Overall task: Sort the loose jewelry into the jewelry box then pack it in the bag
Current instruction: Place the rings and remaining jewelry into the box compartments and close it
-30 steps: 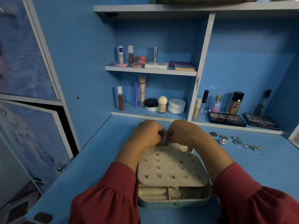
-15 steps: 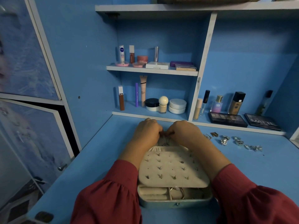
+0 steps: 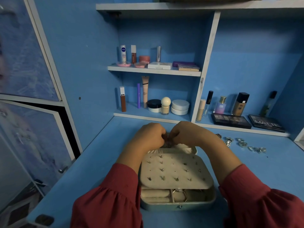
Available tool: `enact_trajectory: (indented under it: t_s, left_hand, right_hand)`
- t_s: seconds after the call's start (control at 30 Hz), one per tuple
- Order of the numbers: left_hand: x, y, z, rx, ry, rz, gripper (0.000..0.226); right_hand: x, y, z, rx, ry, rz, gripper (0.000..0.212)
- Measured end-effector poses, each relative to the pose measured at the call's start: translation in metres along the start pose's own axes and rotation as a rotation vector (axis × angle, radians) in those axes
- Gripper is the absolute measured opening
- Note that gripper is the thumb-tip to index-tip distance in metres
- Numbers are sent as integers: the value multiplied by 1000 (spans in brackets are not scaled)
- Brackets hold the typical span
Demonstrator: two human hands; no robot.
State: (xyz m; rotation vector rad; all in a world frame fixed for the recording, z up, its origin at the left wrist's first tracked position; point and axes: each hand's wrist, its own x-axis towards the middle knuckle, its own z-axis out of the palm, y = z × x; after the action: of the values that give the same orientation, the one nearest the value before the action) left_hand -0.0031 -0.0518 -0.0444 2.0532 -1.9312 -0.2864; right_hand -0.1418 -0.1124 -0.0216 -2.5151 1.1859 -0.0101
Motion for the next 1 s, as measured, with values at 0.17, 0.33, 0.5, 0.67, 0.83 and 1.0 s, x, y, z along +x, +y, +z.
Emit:
enact_trajectory:
  t_s: [0.17, 0.33, 0.5, 0.67, 0.83, 1.0]
  left_hand:
    - [-5, -5, -7, -60, -22, 17, 35]
    - [-6, -2, -7, -55, -134, 26, 33]
    - [-8, -3, -13, -200, -115, 4, 25]
    - [-9, -7, -11, -222, -171, 13, 22]
    - [-9, -5, -10, -270, -196, 29, 22]
    - [-8, 0, -7, -235, -250, 8, 19]
  right_hand:
    - [0, 5, -6, -4, 56, 27, 18]
    - [-6, -1, -6, -53, -92, -35, 23]
    - [-8, -3, -9, 20, -134, -61, 22]
    - [-6, -2, -3, 20, -149, -64, 15]
    - [-5, -2, 0, -6, -145, -112, 2]
    - [-7, 0, -3, 46, -125, -111, 7]
